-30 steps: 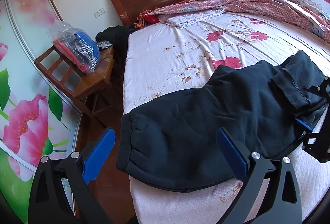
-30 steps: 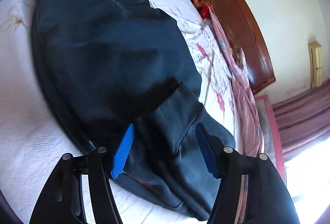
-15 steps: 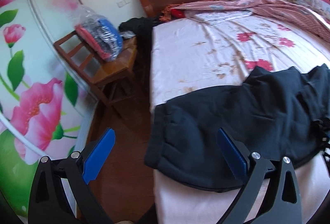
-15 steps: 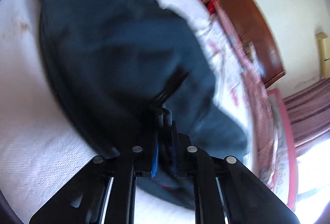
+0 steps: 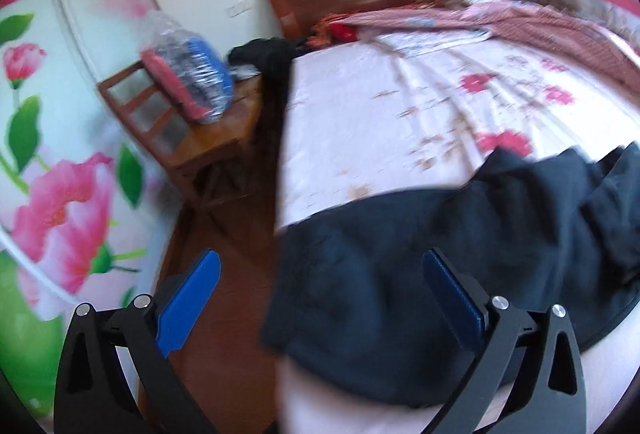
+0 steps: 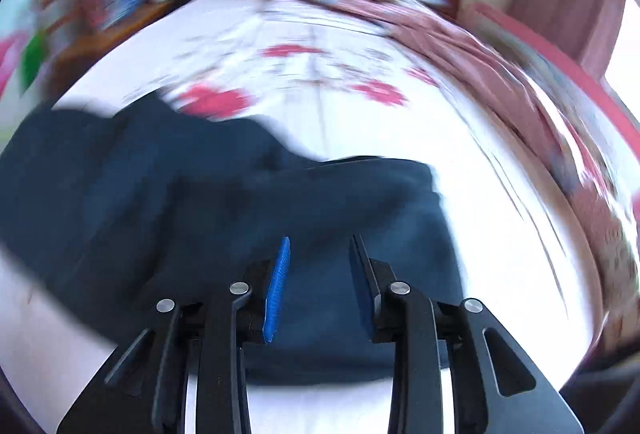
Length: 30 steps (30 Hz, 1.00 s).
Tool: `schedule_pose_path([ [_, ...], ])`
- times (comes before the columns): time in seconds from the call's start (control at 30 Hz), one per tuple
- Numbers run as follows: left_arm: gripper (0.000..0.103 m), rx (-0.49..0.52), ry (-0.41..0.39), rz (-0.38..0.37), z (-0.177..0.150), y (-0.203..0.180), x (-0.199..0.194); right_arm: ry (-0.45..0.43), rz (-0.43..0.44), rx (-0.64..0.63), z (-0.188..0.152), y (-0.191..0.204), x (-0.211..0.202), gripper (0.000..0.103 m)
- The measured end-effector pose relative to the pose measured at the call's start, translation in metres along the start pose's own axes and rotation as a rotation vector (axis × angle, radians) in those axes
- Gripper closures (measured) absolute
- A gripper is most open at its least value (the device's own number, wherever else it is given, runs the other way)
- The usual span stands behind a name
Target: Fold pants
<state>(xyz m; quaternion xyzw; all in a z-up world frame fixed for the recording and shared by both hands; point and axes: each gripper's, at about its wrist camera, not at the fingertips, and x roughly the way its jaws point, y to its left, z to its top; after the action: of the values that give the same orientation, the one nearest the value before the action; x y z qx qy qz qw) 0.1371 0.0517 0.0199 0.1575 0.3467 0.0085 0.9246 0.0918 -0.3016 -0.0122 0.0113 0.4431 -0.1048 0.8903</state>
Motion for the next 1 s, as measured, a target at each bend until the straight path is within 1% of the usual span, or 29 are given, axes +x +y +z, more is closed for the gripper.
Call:
schedule_pose_path([
  [0.03, 0.002, 0.002, -0.033, 0.02, 0.004, -0.01, 0.005, 0.029, -0.002, 0.03, 0.005, -0.008, 0.012, 0.073],
  [0.07, 0.002, 0.015, -0.045, 0.046, 0.006, -0.02, 0.011, 0.059, -0.024, 0.022, 0.007, -0.01, 0.025, 0.073],
  [0.13, 0.002, 0.054, -0.049, 0.056, 0.009, -0.044, 0.029, 0.161, -0.069, 0.011, 0.003, -0.017, 0.058, 0.073],
  [0.17, 0.002, 0.071, -0.058, 0.087, 0.008, -0.053, 0.037, 0.195, -0.081, -0.017, -0.003, -0.016, 0.068, 0.073],
  [0.2, 0.002, 0.121, -0.055, 0.122, 0.006, -0.067, 0.049, 0.182, -0.106, -0.053, -0.007, -0.014, 0.07, 0.067],
  [0.23, 0.002, 0.156, -0.031, 0.139, 0.005, -0.076, 0.059, 0.174, -0.183, -0.104, -0.011, -0.01, 0.068, 0.058],
  [0.27, 0.002, 0.173, -0.005, 0.155, 0.003, -0.082, 0.069, 0.175, -0.219, -0.119, -0.012, -0.011, 0.067, 0.046],
  [0.3, 0.002, 0.181, 0.025, 0.171, -0.001, -0.087, 0.082, 0.183, -0.227, -0.097, -0.014, -0.017, 0.069, 0.035],
  [0.33, 0.002, 0.186, 0.051, 0.186, -0.005, -0.088, 0.091, 0.203, -0.196, -0.029, -0.015, -0.034, 0.072, 0.03],
  [0.37, 0.002, 0.204, 0.077, 0.232, -0.011, -0.089, 0.104, 0.217, -0.176, 0.0, -0.017, -0.042, 0.074, 0.023],
  [0.4, 0.002, 0.224, 0.108, 0.262, -0.017, -0.089, 0.115, 0.224, -0.185, -0.008, -0.018, -0.045, 0.075, 0.014],
  [0.43, 0.002, 0.208, 0.111, 0.234, -0.02, -0.085, 0.119, 0.226, -0.192, -0.025, -0.017, -0.045, 0.076, 0.014],
  [0.47, 0.002, 0.172, 0.097, 0.211, -0.021, -0.078, 0.119, 0.233, -0.19, -0.022, -0.016, -0.045, 0.076, 0.014],
  [0.53, 0.002, 0.185, 0.112, 0.24, -0.02, -0.072, 0.124, 0.243, -0.181, -0.024, -0.011, -0.046, 0.079, 0.014],
  [0.6, 0.002, 0.198, 0.128, 0.346, -0.016, -0.061, 0.13, 0.244, -0.185, -0.033, -0.014, -0.043, 0.072, 0.014],
  [0.63, 0.002, 0.203, 0.142, 0.38, -0.015, -0.055, 0.132, 0.237, -0.188, -0.033, -0.013, -0.042, 0.069, 0.014],
  [0.67, 0.002, 0.193, 0.156, 0.388, -0.012, -0.043, 0.13, 0.227, -0.199, -0.05, -0.01, -0.039, 0.067, 0.014],
  [0.7, 0.002, 0.185, 0.145, 0.401, -0.01, -0.034, 0.122, 0.223, -0.218, -0.074, -0.01, -0.035, 0.065, 0.014],
  [0.73, 0.002, 0.177, 0.121, 0.44, -0.009, -0.022, 0.111, 0.214, -0.222, -0.079, -0.009, -0.033, 0.061, 0.014],
  [0.77, 0.002, 0.162, 0.107, 0.462, -0.01, -0.01, 0.102, 0.203, -0.223, -0.084, -0.009, -0.031, 0.057, 0.014],
  [0.83, 0.002, 0.073, 0.111, 0.446, -0.017, 0.029, 0.077, 0.189, -0.226, -0.094, -0.008, -0.026, 0.046, 0.014],
  [0.87, 0.002, 0.015, 0.131, 0.439, -0.025, 0.052, 0.066, 0.172, -0.2, -0.085, -0.006, -0.023, 0.039, 0.014],
  [0.9, 0.002, -0.016, 0.151, 0.43, -0.032, 0.067, 0.061, 0.151, -0.18, -0.083, -0.005, -0.019, 0.031, 0.014],
  [0.93, 0.002, -0.045, 0.178, 0.402, -0.038, 0.079, 0.058, 0.141, -0.177, -0.091, -0.004, -0.016, 0.025, 0.014],
  [0.97, 0.002, -0.079, 0.204, 0.359, -0.045, 0.088, 0.055, 0.131, -0.17, -0.108, -0.002, -0.008, 0.018, 0.014],
  [1.0, 0.002, -0.111, 0.21, 0.309, -0.052, 0.094, 0.05, 0.122, -0.163, -0.114, -0.001, -0.003, 0.013, 0.014],
])
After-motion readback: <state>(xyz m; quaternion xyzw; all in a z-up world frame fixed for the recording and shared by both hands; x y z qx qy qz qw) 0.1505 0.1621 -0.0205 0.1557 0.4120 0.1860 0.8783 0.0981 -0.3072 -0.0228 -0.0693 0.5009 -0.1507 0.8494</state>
